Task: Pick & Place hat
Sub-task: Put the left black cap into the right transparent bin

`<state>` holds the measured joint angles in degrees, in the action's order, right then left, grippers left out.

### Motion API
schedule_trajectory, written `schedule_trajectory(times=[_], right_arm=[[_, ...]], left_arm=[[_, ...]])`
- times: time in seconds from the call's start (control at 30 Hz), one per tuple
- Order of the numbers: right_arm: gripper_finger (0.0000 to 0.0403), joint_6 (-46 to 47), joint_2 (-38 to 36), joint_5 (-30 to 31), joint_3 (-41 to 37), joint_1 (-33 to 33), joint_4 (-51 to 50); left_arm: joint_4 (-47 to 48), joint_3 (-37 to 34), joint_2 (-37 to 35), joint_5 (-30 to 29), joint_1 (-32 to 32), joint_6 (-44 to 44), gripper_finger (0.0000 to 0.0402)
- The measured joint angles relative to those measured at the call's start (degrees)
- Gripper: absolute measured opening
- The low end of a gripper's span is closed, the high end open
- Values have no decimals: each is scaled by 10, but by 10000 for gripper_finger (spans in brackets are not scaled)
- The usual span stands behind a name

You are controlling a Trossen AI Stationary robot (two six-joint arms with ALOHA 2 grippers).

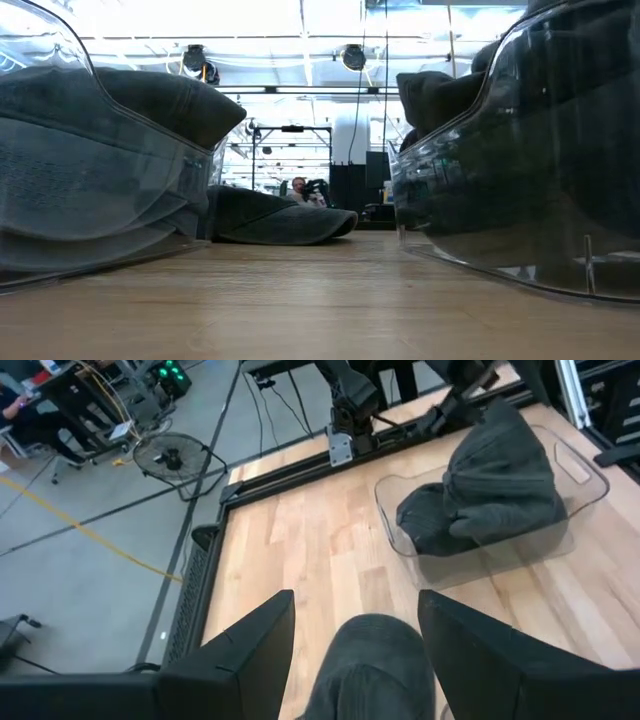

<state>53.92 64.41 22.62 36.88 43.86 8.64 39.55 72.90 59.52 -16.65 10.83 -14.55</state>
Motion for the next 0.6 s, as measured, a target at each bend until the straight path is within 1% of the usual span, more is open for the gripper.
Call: schedule_trajectory(times=[0.2,0.33,0.4,0.47,0.53,0.6], right_arm=[[211,-64,-39,19,0,0,4],[211,-121,-64,47,0,0,30],[210,-133,-78,47,0,0,31],[210,-131,-90,48,0,0,6],[210,-135,-100,73,0,0,-17],[210,-164,-109,115,0,0,-12]], left_arm=[[0,0,1,0,0,-6,223],[1,0,2,0,0,-2,223],[2,0,2,0,0,-1,223],[9,0,2,0,0,1,223],[12,0,2,0,0,7,223],[13,0,2,0,0,13,223]])
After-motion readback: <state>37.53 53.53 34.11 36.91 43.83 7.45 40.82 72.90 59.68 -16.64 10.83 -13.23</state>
